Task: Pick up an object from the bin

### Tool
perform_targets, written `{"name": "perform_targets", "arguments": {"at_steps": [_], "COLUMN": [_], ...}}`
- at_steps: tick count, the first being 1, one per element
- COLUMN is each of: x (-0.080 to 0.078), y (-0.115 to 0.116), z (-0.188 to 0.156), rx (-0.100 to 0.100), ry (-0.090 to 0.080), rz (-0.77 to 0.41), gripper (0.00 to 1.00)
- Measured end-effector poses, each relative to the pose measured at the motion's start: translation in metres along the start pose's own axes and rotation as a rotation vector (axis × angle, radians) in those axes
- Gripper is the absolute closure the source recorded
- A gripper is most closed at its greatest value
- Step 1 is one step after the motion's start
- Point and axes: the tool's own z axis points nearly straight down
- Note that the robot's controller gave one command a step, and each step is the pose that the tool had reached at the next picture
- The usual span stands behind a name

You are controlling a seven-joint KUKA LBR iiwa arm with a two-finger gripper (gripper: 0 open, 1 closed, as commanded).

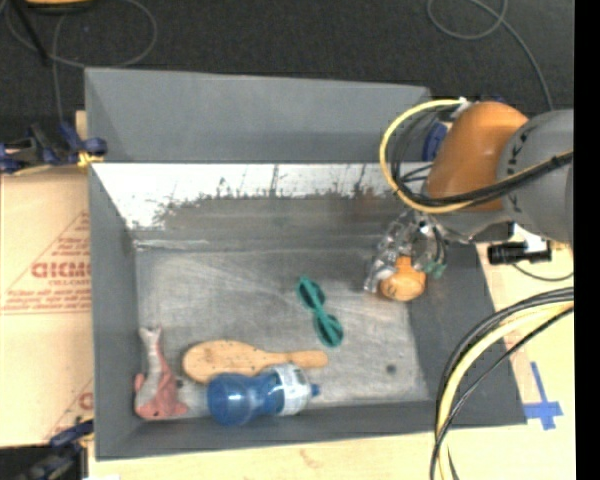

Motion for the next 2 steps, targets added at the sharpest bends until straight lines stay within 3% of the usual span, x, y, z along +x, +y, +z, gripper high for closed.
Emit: {"name": "perform_targets", "arguments": {"at_steps": [1, 2], "x": [-0.004, -0.002], "y": [0.001, -0.006], "z": [0.002, -0.049], "rx": [-0.002, 0.025], "ry": [0.003, 0.010], "rz": [-0.012, -0.009], "gripper": [1.00, 1.00]}}
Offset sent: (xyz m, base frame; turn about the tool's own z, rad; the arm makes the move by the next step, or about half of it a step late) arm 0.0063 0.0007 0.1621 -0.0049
